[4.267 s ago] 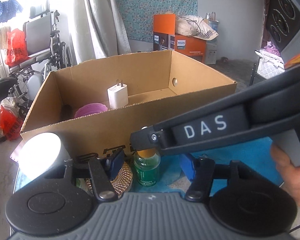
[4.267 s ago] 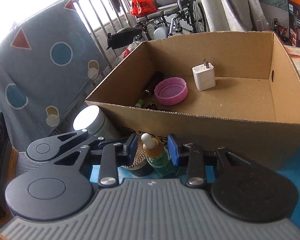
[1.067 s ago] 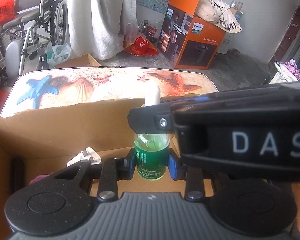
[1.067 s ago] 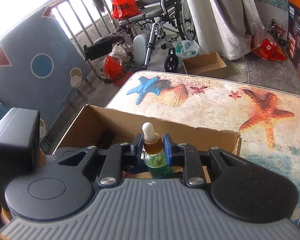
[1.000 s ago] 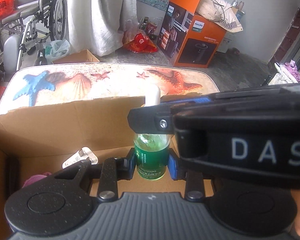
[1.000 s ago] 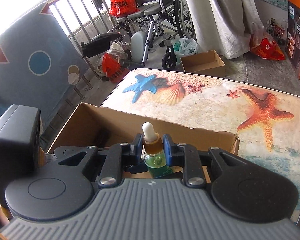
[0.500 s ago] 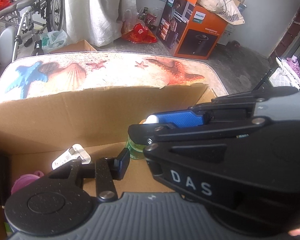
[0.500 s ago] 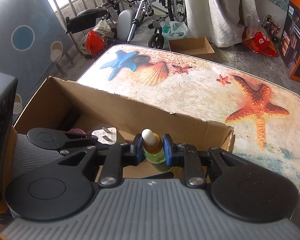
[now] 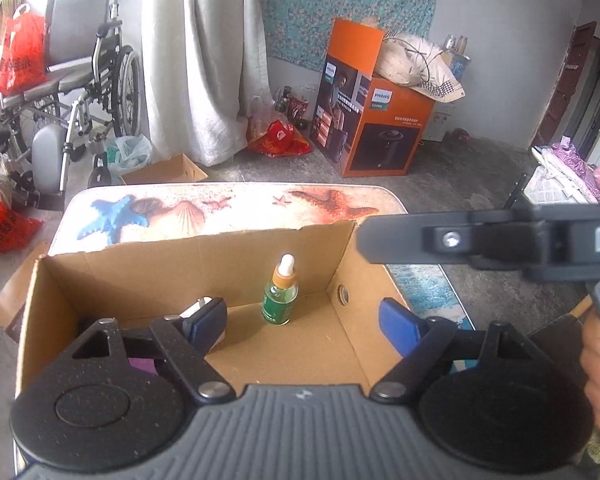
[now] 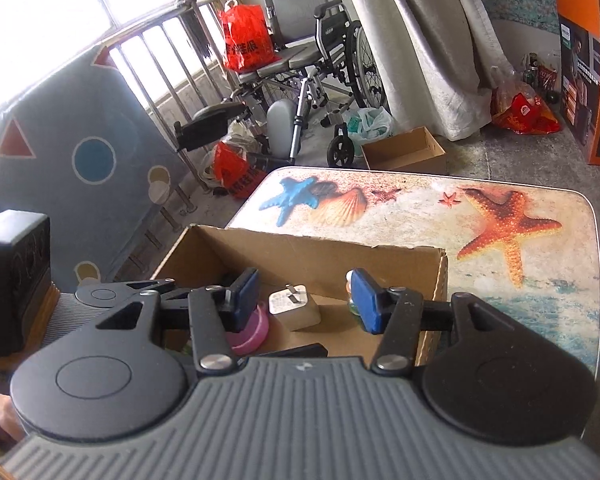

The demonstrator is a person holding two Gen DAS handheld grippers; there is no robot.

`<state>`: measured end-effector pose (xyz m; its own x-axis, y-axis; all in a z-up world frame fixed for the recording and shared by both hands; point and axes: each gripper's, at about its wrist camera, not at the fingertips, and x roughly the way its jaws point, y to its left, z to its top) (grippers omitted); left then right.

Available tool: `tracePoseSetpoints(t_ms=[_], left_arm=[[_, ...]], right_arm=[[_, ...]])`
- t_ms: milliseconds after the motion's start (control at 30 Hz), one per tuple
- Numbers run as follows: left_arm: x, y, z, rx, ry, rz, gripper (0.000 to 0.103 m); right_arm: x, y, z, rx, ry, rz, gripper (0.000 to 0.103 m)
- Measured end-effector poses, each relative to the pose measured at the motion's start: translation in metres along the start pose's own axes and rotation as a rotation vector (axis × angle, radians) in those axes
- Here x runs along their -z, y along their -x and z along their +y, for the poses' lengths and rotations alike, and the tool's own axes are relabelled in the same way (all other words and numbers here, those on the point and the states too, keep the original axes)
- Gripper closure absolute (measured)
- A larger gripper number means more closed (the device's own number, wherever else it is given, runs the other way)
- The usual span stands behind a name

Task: Organize rigid objects
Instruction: 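Lower the dropper bottle into the box and open the right gripper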

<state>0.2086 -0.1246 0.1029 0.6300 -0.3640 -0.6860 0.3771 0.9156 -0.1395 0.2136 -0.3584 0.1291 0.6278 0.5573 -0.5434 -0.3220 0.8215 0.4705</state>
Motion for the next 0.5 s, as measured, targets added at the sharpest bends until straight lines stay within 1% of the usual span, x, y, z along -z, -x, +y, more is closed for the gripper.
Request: tracePoseSetpoints(t_ms=[33,67,133,200,267,300,333,400,433,500], left_arm=[[0.006,0.021,-0.003,-0.015,-0.021,-0.038,0.011],[0.011,0.039,-0.005,-0.020,-0.034,-0.066,0.010],[0.027,0.072,-0.007,0.006,-0.051,-0.114,0.003],[0.047,0.102,-0.004,0.046,-0.055,-0.142,0.000],[0.068,0.122,-0.001,0.046,-0.053,-0.140,0.000],[0.079,0.129,0.001,0.034,-0.053,-0.133,0.000],[0.091,0.133,0.002,0.020,-0.053,-0.124,0.000],[0.114,0.137,0.005,-0.011,-0.053,-0.102,0.000],[0.129,0.138,0.008,-0.030,-0.063,-0.088,0.000],[0.148,0.133,0.010,-0.051,-0.071,-0.066,0.000]], right_arm=[[0.007,0.025,0.005,-0.045,-0.030,-0.042,0.050],[0.013,0.041,0.009,-0.064,-0.034,-0.070,0.049],[0.035,0.083,0.022,-0.080,-0.028,-0.144,0.047],[0.056,0.112,0.031,-0.099,-0.030,-0.184,0.045],[0.086,0.140,0.039,-0.128,-0.049,-0.213,0.044],[0.097,0.147,0.042,-0.139,-0.055,-0.222,0.043],[0.114,0.156,0.047,-0.152,-0.066,-0.232,0.043],[0.138,0.162,0.052,-0.165,-0.090,-0.242,0.042],[0.151,0.161,0.056,-0.170,-0.101,-0.241,0.042],[0.173,0.153,0.063,-0.178,-0.125,-0.229,0.042]])
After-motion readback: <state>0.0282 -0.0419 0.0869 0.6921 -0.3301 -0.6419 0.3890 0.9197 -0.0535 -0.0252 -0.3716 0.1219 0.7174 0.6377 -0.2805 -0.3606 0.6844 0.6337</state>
